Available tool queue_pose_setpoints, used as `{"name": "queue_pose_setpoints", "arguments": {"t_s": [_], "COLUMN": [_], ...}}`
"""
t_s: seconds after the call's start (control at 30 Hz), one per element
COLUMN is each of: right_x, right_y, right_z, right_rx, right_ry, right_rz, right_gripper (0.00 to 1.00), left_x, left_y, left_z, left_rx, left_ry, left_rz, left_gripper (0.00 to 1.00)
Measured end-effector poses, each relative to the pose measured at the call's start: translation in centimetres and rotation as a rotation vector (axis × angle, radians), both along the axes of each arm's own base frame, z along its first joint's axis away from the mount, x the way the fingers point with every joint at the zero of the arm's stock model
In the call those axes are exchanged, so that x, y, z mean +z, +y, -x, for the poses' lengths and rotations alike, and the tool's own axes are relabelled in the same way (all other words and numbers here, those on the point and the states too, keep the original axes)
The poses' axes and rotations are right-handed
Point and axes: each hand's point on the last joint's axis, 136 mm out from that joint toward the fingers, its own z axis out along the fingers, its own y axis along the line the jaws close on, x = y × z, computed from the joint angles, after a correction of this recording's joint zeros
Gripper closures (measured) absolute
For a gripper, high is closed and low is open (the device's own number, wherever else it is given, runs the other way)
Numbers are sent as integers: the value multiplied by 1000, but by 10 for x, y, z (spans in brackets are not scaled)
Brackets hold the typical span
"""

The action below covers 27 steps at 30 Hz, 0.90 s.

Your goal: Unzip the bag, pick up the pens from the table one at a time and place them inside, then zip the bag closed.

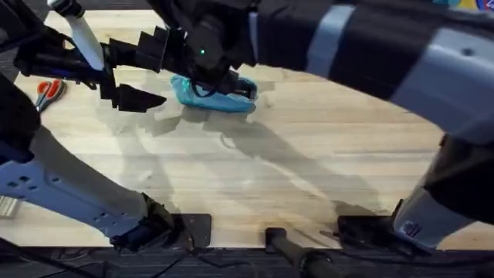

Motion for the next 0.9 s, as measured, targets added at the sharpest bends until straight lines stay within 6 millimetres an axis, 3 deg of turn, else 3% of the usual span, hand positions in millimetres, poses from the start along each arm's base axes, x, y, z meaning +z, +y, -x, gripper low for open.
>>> {"name": "queue_pose_setpoints", "arguments": {"t_s": [0.17,0.9], "right_x": [-19,-62], "right_y": [8,31], "right_z": [-5,-26], "right_rx": [0,-8], "right_ry": [8,-5], "right_rz": [11,-10], "right_gripper": [3,4], "left_x": [0,0], "left_y": [0,0], "left_z": [0,0], "left_rx": [0,0], "left_ry": [0,0], "left_rz": [0,0], "left_gripper": [6,6]}}
